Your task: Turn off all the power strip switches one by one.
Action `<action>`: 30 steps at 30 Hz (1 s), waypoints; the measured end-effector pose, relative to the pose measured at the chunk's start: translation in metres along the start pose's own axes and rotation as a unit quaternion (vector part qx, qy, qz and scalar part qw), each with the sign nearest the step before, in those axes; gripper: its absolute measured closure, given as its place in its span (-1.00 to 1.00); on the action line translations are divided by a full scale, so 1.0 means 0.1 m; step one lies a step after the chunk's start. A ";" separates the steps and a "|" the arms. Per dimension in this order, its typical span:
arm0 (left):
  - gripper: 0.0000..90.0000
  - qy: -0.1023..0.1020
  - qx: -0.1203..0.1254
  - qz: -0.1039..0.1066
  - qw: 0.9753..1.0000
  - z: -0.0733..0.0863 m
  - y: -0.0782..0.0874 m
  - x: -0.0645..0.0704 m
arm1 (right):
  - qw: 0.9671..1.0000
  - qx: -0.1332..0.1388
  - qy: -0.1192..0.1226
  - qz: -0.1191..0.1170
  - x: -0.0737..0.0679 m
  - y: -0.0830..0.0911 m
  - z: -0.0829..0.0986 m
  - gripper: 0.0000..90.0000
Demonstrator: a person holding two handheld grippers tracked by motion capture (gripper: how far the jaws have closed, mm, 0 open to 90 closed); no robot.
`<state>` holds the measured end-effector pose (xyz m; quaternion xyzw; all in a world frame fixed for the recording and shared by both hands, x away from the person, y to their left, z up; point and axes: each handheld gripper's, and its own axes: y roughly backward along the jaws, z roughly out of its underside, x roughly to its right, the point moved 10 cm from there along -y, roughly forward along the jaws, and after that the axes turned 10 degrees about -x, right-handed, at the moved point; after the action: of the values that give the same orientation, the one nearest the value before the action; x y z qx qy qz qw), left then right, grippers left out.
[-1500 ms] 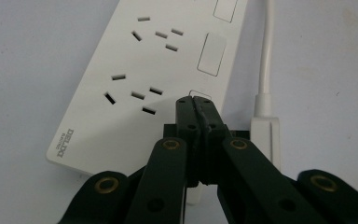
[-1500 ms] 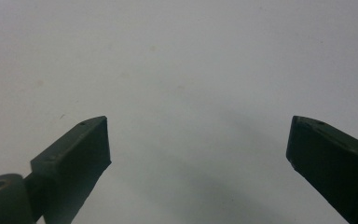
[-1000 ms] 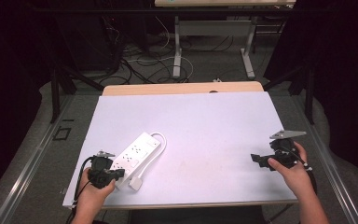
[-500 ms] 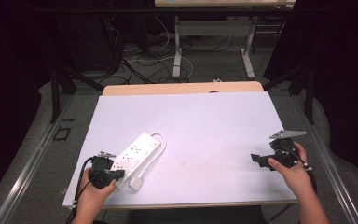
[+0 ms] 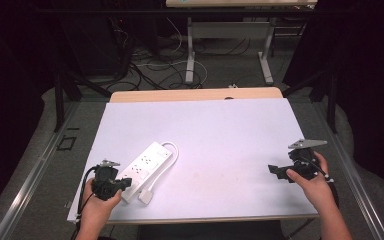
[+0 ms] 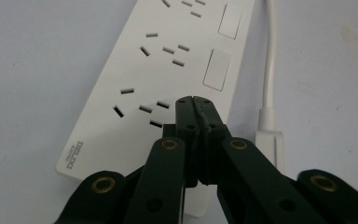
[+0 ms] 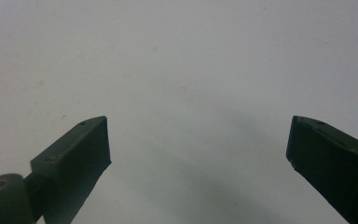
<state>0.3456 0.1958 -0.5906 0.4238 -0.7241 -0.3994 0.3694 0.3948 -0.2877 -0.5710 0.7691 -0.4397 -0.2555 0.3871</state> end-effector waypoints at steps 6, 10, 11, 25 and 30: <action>0.89 -0.007 0.008 0.001 1.000 -0.11 0.01 0.03 | 1.000 0.004 -0.005 0.004 0.02 0.03 0.00 -0.88; 0.79 -0.015 0.013 0.008 1.000 -0.18 0.01 0.07 | 1.000 0.004 -0.004 0.001 0.03 0.03 0.01 -0.88; 0.76 -0.017 0.014 0.009 1.000 -0.20 0.00 0.08 | 1.000 0.004 -0.004 0.002 0.03 0.03 0.01 -0.88; 0.02 -0.053 0.068 -0.014 0.996 -0.54 -0.04 0.12 | 1.000 0.004 -0.007 0.002 0.05 0.03 0.02 -0.87; -0.25 -0.062 0.090 -0.019 0.994 -0.68 -0.05 0.12 | 1.000 0.006 -0.012 0.001 0.05 0.04 0.01 -0.87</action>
<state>0.4022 0.1648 -0.5647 0.4432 -0.7704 -0.3655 0.2766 0.3943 -0.2939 -0.5689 0.7678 -0.4464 -0.2616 0.3777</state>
